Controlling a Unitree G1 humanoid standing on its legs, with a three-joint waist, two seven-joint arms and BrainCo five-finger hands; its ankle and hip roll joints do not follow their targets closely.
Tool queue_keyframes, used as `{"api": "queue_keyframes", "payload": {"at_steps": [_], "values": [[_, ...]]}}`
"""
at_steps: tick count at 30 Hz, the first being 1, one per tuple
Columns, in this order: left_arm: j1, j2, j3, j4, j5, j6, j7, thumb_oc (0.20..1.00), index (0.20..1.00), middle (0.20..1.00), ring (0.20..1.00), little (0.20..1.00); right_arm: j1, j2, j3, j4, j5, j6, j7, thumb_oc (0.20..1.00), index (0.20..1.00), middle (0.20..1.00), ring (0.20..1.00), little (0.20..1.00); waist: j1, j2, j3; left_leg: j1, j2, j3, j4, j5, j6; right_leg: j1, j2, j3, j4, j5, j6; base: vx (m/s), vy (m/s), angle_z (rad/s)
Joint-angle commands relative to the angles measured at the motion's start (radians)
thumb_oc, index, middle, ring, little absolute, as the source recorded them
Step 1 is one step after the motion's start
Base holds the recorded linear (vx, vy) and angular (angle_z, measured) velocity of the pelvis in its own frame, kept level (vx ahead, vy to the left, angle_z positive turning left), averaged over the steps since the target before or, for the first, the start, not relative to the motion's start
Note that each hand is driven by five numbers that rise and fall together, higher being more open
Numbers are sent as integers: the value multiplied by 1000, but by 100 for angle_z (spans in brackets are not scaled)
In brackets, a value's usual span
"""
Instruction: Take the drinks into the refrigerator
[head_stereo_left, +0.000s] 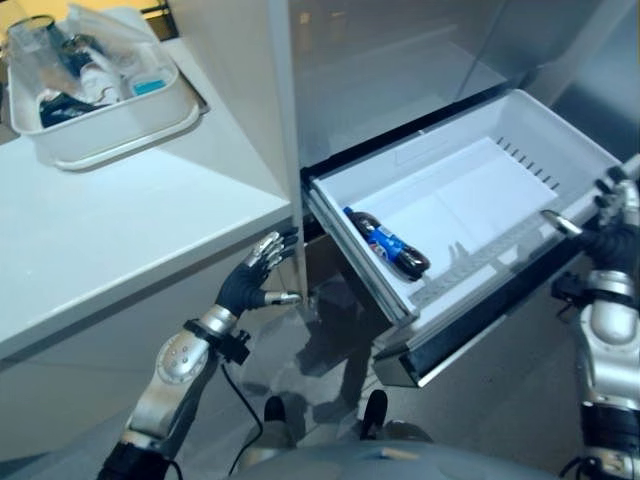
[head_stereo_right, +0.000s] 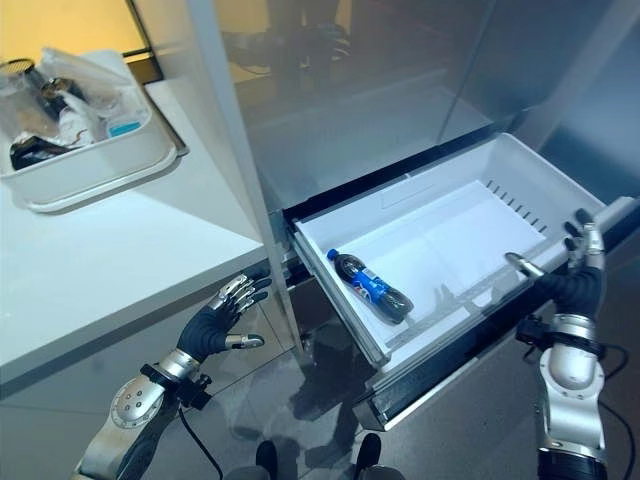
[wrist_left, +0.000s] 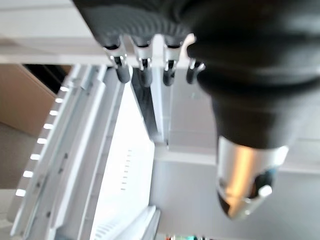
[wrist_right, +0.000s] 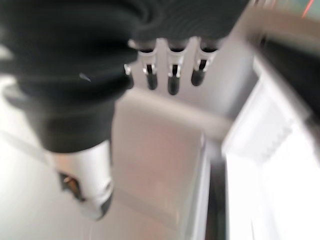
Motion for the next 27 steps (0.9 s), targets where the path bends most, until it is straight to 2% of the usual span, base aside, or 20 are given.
{"api": "queue_keyframes", "payload": {"at_steps": [1,5,7,8,9,10,11,16,18,19,24,25,26,27], "values": [[-25,2,39,-12,12,-42,-2,1000,1000,1000,1000,1000,10,8,-55,78,73,-60,-45,1000,1000,1000,1000,1000,-25,-18,-19,-31,-38,4,0,-45,47,35,-11,0,38,-77,62,16,5,-14],[-21,-15,67,-23,12,-44,8,1000,1000,1000,1000,1000,83,53,-88,217,20,-23,-100,1000,1000,1000,1000,1000,-33,-13,-24,-30,-37,5,0,-49,47,34,-10,0,38,-76,63,22,3,-8],[-16,-25,69,-18,8,-47,21,1000,1000,1000,1000,1000,91,97,-66,350,78,-30,-102,1000,1000,1000,1000,1000,-35,-12,-26,-30,-36,4,0,-49,47,36,-10,-3,38,-76,63,0,0,0],[-20,-24,70,-16,11,-48,22,1000,1000,1000,1000,1000,95,102,-44,428,81,-12,-100,1000,1000,1000,1000,1000,-32,-10,-26,-30,-36,4,0,-50,47,37,-10,-4,39,-76,63,0,0,0],[-16,-24,77,-17,11,-49,23,1000,1000,1000,1000,1000,79,97,-13,528,89,-10,-93,931,931,931,931,931,-29,-9,-28,-28,-36,2,0,-50,46,40,-11,-7,39,-78,63,0,0,0],[-14,-26,79,-16,6,-52,24,1000,1000,1000,1000,1000,69,103,22,614,96,8,-79,931,931,931,931,931,-22,-7,-28,-28,-36,1,0,-49,45,41,-12,-10,40,-78,62,0,0,0],[-13,-26,79,-17,-2,-50,23,1000,1000,1000,1000,1000,47,98,53,683,99,18,-70,200,200,200,200,200,-19,-6,-28,-27,-37,-2,0,-49,45,43,-12,-12,39,-79,62,0,0,0],[-23,-29,51,-12,-19,-54,29,1000,1000,1000,1000,1000,-57,96,200,788,42,48,-34,200,200,200,200,200,13,-1,-28,-21,-40,-10,0,-47,42,59,-17,-28,39,-82,61,10,0,2],[-25,-27,46,-12,-19,-54,30,1000,1000,1000,1000,1000,-79,96,222,796,30,52,-32,200,200,200,200,200,16,-2,-26,-20,-41,-12,0,-47,42,63,-18,-31,39,-83,61,20,1,6],[-33,-24,15,-16,-25,-50,25,1000,1000,1000,1000,1000,-152,98,303,831,-9,71,-12,200,200,200,200,200,37,-1,-26,-19,-43,-17,0,-46,41,68,-19,-39,38,-84,61,20,2,7],[-30,-16,-21,-19,-33,-49,25,1000,1000,1000,1000,1000,-326,75,485,820,-118,103,30,200,200,200,200,200,86,-9,-27,-17,-43,-25,0,-41,40,79,-19,-54,35,-83,59,16,-3,12],[-30,-16,-20,-19,-33,-49,25,1000,1000,1000,1000,1000,-329,74,486,822,-118,103,30,200,200,200,200,200,85,-9,-25,-16,-43,-25,0,-41,40,80,-19,-54,34,-83,59,15,-12,7],[-24,-19,-25,-18,-40,-46,37,1000,1000,1000,1000,1000,-413,70,556,787,-160,110,36,200,200,200,200,200,108,-16,-25,-18,-43,-31,0,-38,39,83,-18,-59,31,-82,58,1,-10,3],[-24,-18,-27,-17,-43,-46,38,1000,1000,1000,1000,1000,-439,65,578,782,-174,112,43,200,200,200,200,200,117,-19,-24,-20,-43,-33,0,-36,39,83,-19,-62,31,-81,58,0,0,0]]}}
